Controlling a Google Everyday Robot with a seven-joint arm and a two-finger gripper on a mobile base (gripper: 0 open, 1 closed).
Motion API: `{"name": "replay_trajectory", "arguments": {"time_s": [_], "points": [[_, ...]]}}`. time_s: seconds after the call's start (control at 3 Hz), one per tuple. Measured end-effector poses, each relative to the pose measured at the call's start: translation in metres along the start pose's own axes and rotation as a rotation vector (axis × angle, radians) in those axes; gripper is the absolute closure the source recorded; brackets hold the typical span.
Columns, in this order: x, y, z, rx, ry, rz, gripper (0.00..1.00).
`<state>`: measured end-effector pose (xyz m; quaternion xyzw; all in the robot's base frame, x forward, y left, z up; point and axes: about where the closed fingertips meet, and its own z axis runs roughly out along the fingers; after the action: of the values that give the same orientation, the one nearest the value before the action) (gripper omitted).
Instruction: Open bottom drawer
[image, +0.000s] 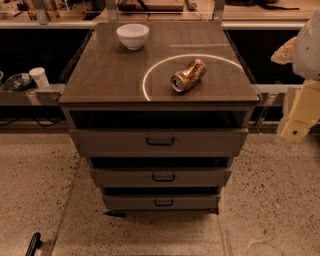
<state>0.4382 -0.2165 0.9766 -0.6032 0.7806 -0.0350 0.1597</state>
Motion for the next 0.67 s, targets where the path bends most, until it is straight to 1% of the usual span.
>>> {"name": "replay_trajectory", "arguments": {"time_s": [0.33, 0.67], "points": [[0.0, 0.0, 0.0, 0.0, 0.0, 0.0, 0.0], [0.037, 0.013, 0.052, -0.037, -0.02, 0.008, 0.0]]}}
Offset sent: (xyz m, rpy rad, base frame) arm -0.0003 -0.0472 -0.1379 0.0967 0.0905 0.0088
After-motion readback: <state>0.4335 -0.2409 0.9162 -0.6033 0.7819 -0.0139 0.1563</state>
